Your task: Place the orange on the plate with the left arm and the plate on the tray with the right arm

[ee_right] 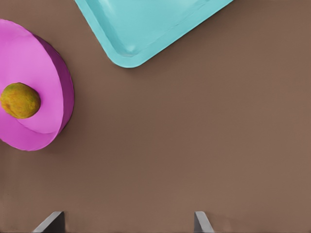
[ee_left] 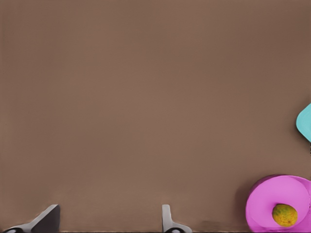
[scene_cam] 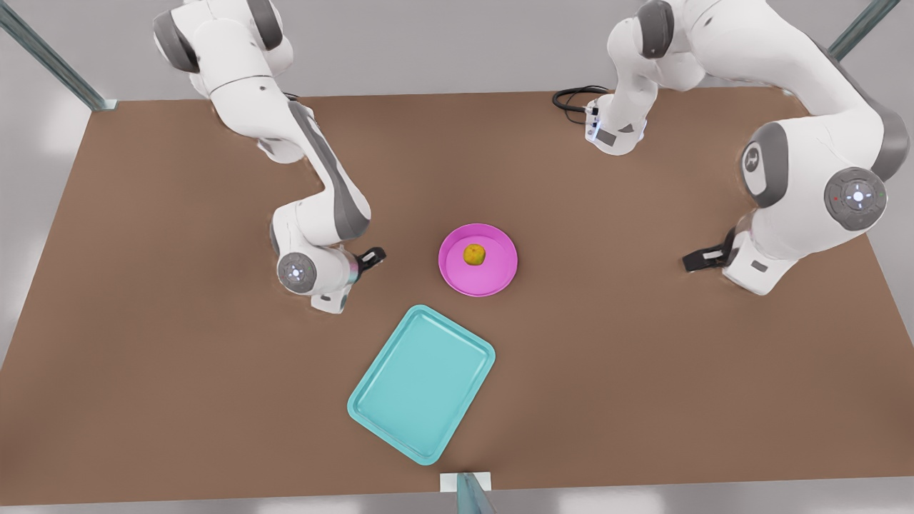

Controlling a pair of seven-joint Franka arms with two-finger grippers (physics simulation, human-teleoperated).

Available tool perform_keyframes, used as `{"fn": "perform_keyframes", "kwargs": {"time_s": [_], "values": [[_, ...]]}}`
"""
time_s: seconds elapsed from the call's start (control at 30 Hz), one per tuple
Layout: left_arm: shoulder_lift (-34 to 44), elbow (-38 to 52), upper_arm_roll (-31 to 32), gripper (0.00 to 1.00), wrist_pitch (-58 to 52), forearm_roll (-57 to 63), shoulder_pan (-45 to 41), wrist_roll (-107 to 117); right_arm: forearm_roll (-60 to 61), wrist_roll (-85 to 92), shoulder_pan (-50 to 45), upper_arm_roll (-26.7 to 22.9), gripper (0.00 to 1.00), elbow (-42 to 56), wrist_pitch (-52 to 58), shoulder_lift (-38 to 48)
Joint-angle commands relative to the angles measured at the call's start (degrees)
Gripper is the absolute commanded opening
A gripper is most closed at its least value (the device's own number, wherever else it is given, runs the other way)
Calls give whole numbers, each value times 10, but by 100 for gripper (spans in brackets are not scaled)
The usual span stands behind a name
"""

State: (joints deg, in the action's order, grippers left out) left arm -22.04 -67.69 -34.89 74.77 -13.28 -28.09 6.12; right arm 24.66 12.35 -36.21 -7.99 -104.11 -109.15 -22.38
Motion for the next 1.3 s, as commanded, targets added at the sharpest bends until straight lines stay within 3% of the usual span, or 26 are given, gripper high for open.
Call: {"fn": "perform_keyframes", "kwargs": {"time_s": [0.0,0.03,0.07,0.13,0.27,0.87,0.97,1.03,1.07,1.27], "values": [[54,1,260,100,-133,32,226,-46,98,-160,-67,0,100,-67,-237,37],[128,-106,330,100,-2,121,257,-20,98,-228,-89,0,100,-70,-233,47],[175,-187,331,100,63,128,250,-28,98,-267,-103,2,100,-81,-237,47],[132,-139,334,100,12,126,250,-27,168,-263,-95,3,100,-110,-256,41],[124,-138,334,100,32,124,250,-26,273,-209,-69,3,100,-116,-235,-4],[128,-138,338,100,27,125,249,-25,306,-145,-73,45,100,-25,-256,-141],[130,-138,338,100,26,125,249,-26,307,-130,-72,45,76,-23,-255,-142],[129,-138,338,100,27,125,249,-26,307,-129,-72,45,52,-23,-255,-142],[129,-138,338,100,26,125,249,-26,307,-129,-71,45,46,-23,-254,-142],[130,-138,338,100,25,125,249,-26,307,-111,-66,45,45,-22,-253,-154]]}}
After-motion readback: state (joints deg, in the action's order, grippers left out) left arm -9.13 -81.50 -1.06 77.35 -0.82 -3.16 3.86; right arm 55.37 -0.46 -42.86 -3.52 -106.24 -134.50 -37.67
